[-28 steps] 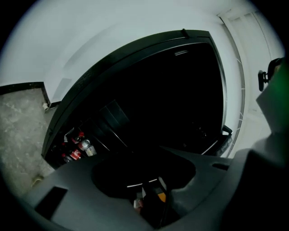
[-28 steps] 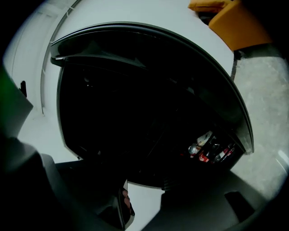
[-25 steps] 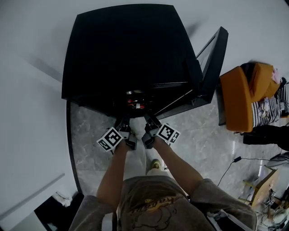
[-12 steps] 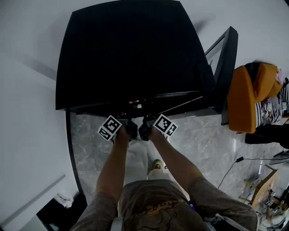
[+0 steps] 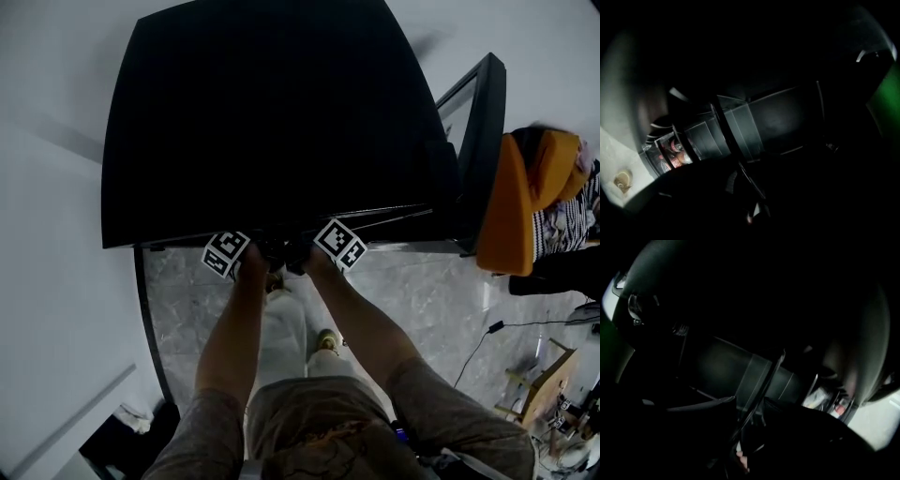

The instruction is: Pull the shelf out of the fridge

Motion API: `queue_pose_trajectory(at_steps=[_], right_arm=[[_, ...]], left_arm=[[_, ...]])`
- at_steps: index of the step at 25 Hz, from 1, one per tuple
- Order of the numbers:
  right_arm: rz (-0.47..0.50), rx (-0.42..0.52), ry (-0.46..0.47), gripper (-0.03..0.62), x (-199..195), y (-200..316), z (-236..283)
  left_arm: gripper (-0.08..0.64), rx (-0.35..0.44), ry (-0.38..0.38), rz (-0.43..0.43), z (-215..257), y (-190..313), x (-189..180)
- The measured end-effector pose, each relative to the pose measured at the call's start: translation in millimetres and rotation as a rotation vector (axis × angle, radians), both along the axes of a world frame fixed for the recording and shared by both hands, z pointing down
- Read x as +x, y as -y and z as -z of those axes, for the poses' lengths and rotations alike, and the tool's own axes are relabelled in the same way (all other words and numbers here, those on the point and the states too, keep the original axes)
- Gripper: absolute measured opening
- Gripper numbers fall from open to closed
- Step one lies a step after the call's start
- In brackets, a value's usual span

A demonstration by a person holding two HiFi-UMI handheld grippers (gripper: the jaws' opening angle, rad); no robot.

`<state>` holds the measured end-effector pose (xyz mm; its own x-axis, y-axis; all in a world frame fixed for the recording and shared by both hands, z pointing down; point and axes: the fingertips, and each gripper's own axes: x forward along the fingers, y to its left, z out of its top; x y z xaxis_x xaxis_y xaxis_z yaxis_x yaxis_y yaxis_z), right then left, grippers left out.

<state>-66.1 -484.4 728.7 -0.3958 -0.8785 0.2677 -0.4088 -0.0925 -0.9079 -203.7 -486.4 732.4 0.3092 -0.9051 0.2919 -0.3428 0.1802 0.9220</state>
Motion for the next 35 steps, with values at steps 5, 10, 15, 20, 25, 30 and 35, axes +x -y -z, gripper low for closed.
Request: queue_pose_trajectory(at_steps=[5,10,15,20,25,30,35], right_arm=[[-0.028,-0.013,-0.053,0.190,5.2,6.7,-7.2],[-0.041,-0.001,-0.059,0.113,6.3,9.9,-7.0],[-0.042,-0.007,-0.048,0.094,5.6,8.6,-6.5],[-0.027,0.005,-0.002,0.083,6.1,-2.5,-0.5],[-0.011,0.008,0.032,0.077,6.5,-30.1,-0.5],[-0.006,0.007,0.061,0.071,11.5,-53.6,-2.4],[0.023,-0.004,0.074,0.069,16.9,-75.7,-3.5]], left_arm=[[0.146,-0.005,-0.023,0.016,-8.6,3.8,-2.9],[0.080,0.034,-0.036,0.041,-1.0,7.5,-5.7],[0.043,0.047,-0.095,0.086,-1.1,6.3,-9.6],[0.035,0.065,-0.137,0.094,1.4,-7.8,-9.8],[0.032,0.075,-0.156,0.088,5.5,-34.1,-7.4],[0.032,0.075,-0.166,0.088,3.8,-56.4,-2.5],[0.031,0.075,-0.173,0.095,2.8,-81.2,3.2]])
